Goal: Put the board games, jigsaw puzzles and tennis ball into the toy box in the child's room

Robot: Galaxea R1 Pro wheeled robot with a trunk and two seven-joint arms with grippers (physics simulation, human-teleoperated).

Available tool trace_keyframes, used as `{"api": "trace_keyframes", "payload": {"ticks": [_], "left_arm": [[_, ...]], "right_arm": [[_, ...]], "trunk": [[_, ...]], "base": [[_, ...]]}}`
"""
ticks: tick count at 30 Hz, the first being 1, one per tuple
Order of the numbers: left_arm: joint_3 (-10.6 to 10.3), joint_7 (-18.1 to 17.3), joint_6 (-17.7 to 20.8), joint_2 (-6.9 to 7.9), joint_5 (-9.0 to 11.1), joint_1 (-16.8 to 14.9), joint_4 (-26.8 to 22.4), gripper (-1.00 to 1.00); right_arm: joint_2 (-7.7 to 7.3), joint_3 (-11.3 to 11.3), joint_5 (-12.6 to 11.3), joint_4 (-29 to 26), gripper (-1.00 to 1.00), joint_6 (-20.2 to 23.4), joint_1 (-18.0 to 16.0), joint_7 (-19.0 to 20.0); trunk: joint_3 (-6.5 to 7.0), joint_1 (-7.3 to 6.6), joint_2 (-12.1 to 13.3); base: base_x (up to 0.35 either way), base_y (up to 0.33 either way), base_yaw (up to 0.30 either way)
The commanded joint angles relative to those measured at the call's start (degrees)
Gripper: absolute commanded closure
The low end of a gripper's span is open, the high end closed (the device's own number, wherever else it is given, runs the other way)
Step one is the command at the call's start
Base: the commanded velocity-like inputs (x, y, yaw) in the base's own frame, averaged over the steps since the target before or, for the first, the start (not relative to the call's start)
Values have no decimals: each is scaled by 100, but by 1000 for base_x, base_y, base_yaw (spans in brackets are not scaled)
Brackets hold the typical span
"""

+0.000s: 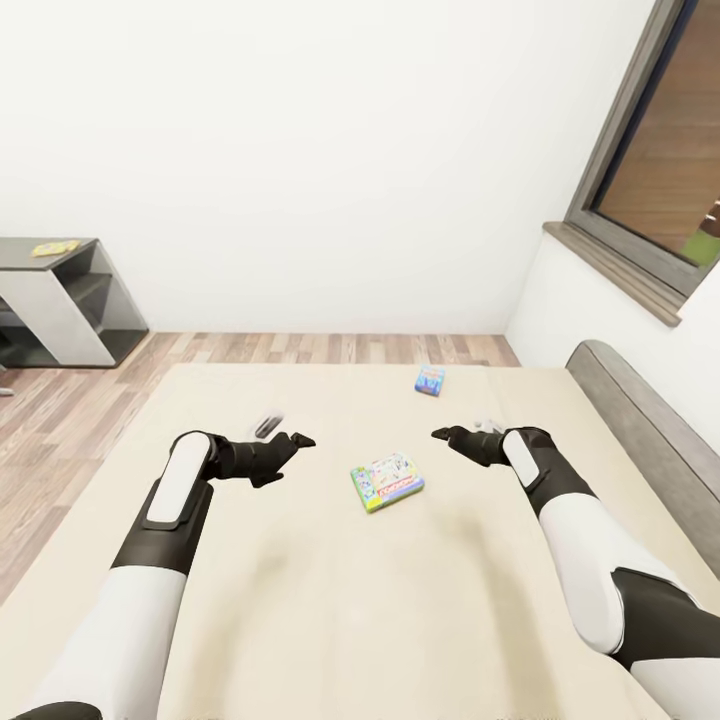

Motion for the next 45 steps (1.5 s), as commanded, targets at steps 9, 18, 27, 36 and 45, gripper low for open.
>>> {"api": "trace_keyframes", "payload": {"ticks": [9, 18, 27, 36, 45], "left_arm": [[31, 63, 0, 114, -66, -190, 190, -100], [31, 57, -39, 227, -136, -371, 326, -100], [19, -78, -223, 254, -319, -722, 1027, -100], [-38, -832, -626, 280, -745, -703, 1564, -100], [-95, -1303, -715, 245, -1154, -676, 1701, -100]], "right_arm": [[-34, -39, 22, 104, -100, 342, -198, -237], [-18, -30, -251, 246, -100, 734, -339, -747], [-7, -13, -629, 303, -100, 880, -452, -937], [103, 6, -661, 319, -100, 887, -477, -979], [94, 12, -664, 322, -100, 882, -483, -982]], "trunk": [[-90, 0, -4], [-174, 0, -4], [-259, 0, -4], [-343, 0, -4], [-427, 0, -4]], "base": [[0, 0, 0], [0, 0, 0], [0, 0, 0], [0, 0, 32], [0, 0, 57]]}}
